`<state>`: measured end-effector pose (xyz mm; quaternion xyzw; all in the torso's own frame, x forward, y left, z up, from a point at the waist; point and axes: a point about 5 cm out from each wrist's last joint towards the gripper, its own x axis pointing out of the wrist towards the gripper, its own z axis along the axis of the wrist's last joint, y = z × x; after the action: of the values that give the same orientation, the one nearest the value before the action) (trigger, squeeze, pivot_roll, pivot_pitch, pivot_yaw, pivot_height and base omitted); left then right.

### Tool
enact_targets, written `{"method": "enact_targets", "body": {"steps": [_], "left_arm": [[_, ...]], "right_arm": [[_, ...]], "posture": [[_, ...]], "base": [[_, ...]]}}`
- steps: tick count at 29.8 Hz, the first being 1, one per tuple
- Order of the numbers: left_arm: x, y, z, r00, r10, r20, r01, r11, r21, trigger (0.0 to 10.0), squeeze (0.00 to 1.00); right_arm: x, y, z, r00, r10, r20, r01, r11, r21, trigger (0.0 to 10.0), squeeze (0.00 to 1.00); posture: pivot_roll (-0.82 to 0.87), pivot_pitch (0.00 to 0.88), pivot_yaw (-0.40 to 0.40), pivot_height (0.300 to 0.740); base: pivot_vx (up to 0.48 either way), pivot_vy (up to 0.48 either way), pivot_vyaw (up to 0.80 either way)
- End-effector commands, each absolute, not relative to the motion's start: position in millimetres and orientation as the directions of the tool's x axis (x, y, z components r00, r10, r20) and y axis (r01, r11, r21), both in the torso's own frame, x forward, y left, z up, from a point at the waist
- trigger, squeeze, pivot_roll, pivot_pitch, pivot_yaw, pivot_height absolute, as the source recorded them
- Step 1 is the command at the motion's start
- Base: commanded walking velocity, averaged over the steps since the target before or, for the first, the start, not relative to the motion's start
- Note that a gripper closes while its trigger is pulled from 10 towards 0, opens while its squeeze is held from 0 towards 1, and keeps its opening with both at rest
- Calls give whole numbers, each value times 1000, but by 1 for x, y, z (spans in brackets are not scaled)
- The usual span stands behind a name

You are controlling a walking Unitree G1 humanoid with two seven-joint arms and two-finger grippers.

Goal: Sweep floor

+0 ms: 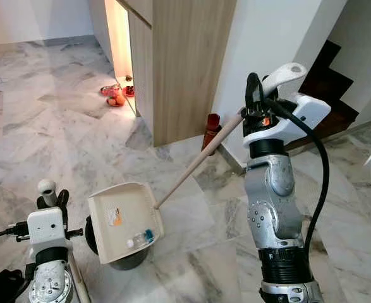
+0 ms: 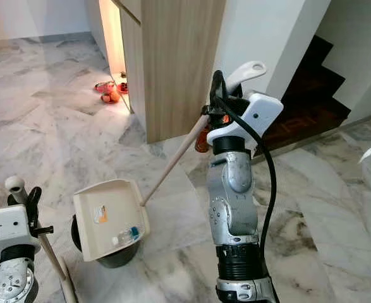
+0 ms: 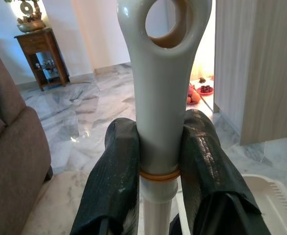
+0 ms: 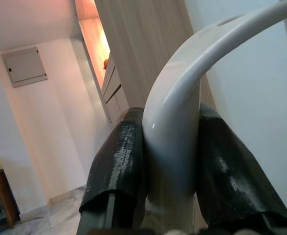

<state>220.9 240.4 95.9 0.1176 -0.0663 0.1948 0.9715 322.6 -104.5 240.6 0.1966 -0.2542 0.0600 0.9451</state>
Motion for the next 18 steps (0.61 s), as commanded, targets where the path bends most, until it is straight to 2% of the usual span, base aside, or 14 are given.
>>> {"method": "enact_targets", "body": {"steps": [1, 4, 7, 18], "left_arm": [[224, 238, 105, 913, 344, 221, -388, 900, 201, 10000, 0], [225, 237, 105, 914, 340, 222, -384, 902, 199, 10000, 0], [225, 236, 105, 915, 337, 222, -380, 903, 198, 10000, 0], [223, 232, 104, 924, 318, 213, -359, 912, 198, 10000, 0]], "right_arm": [[315, -110, 266, 786, -28, 618, -236, 910, 341, 10000, 0], [311, -108, 270, 760, -15, 650, -242, 921, 305, 10000, 0], [302, -95, 277, 696, 80, 714, -273, 948, 161, 10000, 0], [294, -69, 273, 700, 122, 704, -365, 908, 205, 10000, 0]], "posture": [[84, 66, -74, 740], [84, 66, -74, 740], [80, 67, -72, 740], [86, 74, -79, 740]], "base": [[0, 0, 0], [0, 0, 0], [0, 0, 0], [0, 0, 0]]}}
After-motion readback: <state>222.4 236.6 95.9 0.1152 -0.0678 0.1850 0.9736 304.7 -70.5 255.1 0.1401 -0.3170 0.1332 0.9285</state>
